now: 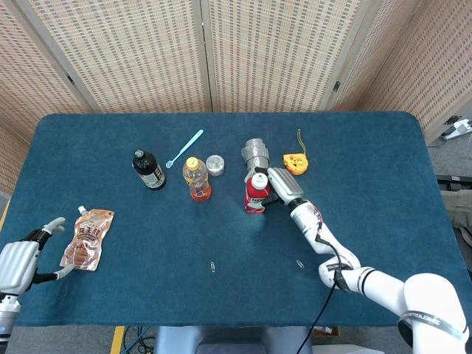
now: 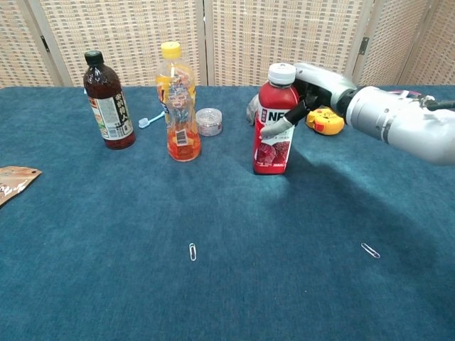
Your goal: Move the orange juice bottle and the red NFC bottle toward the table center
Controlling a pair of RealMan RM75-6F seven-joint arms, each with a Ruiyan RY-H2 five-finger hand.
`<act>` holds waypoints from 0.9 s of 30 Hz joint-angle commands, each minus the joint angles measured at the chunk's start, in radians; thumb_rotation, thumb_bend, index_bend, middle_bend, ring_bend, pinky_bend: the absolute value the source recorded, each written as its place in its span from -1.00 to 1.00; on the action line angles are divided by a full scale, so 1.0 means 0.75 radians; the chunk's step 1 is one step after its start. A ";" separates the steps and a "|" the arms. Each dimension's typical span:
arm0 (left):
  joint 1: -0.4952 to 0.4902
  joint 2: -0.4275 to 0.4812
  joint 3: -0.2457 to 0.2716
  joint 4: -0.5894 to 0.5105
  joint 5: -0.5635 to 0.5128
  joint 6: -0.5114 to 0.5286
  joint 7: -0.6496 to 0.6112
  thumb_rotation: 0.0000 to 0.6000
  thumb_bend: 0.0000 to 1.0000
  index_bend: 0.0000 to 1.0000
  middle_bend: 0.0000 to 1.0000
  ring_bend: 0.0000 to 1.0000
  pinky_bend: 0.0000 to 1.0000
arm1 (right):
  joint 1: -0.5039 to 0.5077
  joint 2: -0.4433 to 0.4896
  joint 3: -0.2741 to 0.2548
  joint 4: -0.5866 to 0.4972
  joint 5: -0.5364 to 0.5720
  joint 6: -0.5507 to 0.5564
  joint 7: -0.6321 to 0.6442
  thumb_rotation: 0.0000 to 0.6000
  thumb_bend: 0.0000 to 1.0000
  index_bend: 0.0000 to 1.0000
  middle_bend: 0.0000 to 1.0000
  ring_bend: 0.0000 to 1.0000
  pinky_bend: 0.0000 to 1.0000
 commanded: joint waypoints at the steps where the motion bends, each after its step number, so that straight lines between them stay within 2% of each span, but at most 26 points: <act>1: 0.001 0.001 -0.001 -0.002 0.000 0.002 -0.003 1.00 -0.85 -0.65 -0.42 -0.39 -0.03 | 0.008 -0.011 -0.004 0.016 -0.002 -0.005 0.011 1.00 -1.00 0.01 0.06 -0.04 0.24; 18: 0.010 0.015 -0.002 -0.009 0.007 0.003 -0.013 1.00 -0.85 -0.65 -0.42 -0.39 -0.03 | 0.044 -0.045 -0.032 0.054 -0.027 -0.013 0.037 1.00 -1.00 0.01 0.04 -0.04 0.24; 23: 0.011 0.014 -0.002 -0.009 0.007 0.003 -0.010 1.00 -0.85 -0.65 -0.42 -0.39 -0.03 | 0.047 -0.034 -0.057 0.057 -0.051 -0.017 0.041 1.00 -1.00 0.00 -0.04 -0.06 0.24; 27: 0.011 0.012 -0.001 -0.007 0.009 -0.001 -0.005 1.00 -0.85 -0.65 -0.42 -0.39 -0.03 | 0.049 -0.025 -0.070 0.058 -0.068 -0.015 0.060 1.00 -1.00 -0.17 -0.21 -0.20 0.17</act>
